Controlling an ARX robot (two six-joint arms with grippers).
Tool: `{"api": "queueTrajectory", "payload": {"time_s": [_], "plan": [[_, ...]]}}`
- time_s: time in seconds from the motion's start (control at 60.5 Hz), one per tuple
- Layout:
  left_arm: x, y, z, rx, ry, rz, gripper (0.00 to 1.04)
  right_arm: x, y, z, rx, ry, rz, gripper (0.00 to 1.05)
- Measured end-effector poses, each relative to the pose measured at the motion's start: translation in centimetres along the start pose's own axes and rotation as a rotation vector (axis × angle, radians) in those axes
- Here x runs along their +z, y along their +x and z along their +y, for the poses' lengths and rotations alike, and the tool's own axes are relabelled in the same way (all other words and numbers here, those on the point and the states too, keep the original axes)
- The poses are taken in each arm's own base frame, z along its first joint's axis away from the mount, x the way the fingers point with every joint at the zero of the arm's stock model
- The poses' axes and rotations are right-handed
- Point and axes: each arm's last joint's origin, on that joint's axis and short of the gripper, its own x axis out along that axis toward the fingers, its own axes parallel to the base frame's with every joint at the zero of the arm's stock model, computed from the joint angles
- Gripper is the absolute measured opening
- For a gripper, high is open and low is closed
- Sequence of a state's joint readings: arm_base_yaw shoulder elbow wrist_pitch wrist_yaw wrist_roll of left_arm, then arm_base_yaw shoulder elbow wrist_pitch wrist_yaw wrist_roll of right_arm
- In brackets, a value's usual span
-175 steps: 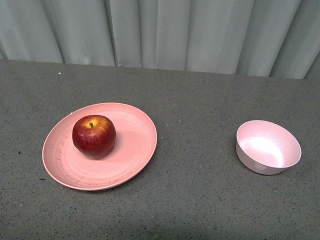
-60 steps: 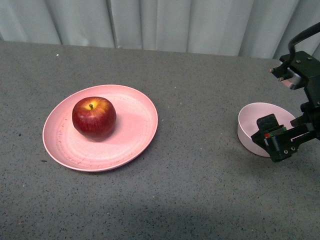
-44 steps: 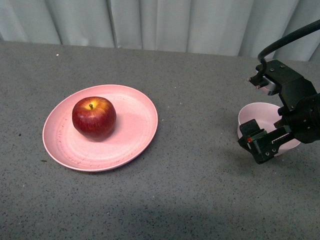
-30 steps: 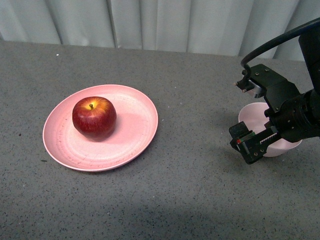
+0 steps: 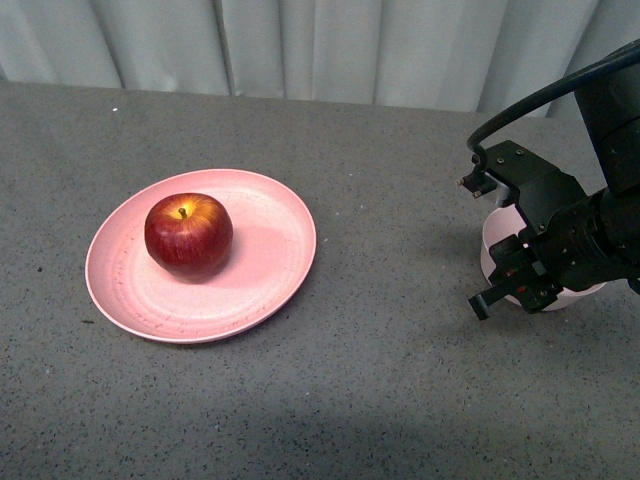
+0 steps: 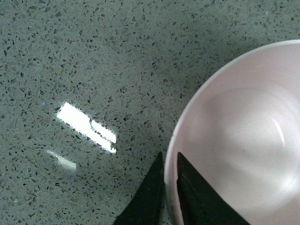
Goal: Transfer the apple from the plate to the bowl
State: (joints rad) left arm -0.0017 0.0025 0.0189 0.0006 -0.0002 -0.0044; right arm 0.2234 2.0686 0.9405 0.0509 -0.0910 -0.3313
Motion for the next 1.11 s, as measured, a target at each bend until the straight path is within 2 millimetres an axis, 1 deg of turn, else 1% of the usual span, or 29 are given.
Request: {"api": "queueTrajectory", "payload": {"time_s": [0.033,0.083,0.331,0.512,0.612,0.76,0.975,1.107], "plan": [[0.0,0.0,0.0,0.000,0.000,0.000,0.98,0.0,0.0,0.0,-0.003,-0.006,0.001,0.04],[0.0,0.0,0.0,0.000,0.000,0.000,0.98,0.1,0.0,0.0,-0.008,-0.015,-0.001,0.01],[0.0,0.0,0.0,0.000,0.000,0.000,0.98,0.4,-0.2,-0.1,-0.009,-0.024,-0.011,0.01],[0.0,0.0,0.0,0.000,0.000,0.000,0.98,0.9,-1.4,0.5,0.062,-0.075,-0.037,0.01],[0.0,0.0,0.0,0.000,0.000,0.000,0.98,1.6,-1.8,2.0,0.123,-0.124,-0.065,0.01],[0.0,0.0,0.0,0.000,0.000,0.000,0.98,2.5,-1.8,4.2,0.168,-0.195,-0.082,0.01],[0.0,0.0,0.0,0.000,0.000,0.000,0.98,4.6,-1.5,7.3,0.205,-0.284,-0.112,0.01],[0.0,0.0,0.0,0.000,0.000,0.000,0.98,5.1,-0.9,8.5,0.214,-0.313,-0.103,0.01]]}}
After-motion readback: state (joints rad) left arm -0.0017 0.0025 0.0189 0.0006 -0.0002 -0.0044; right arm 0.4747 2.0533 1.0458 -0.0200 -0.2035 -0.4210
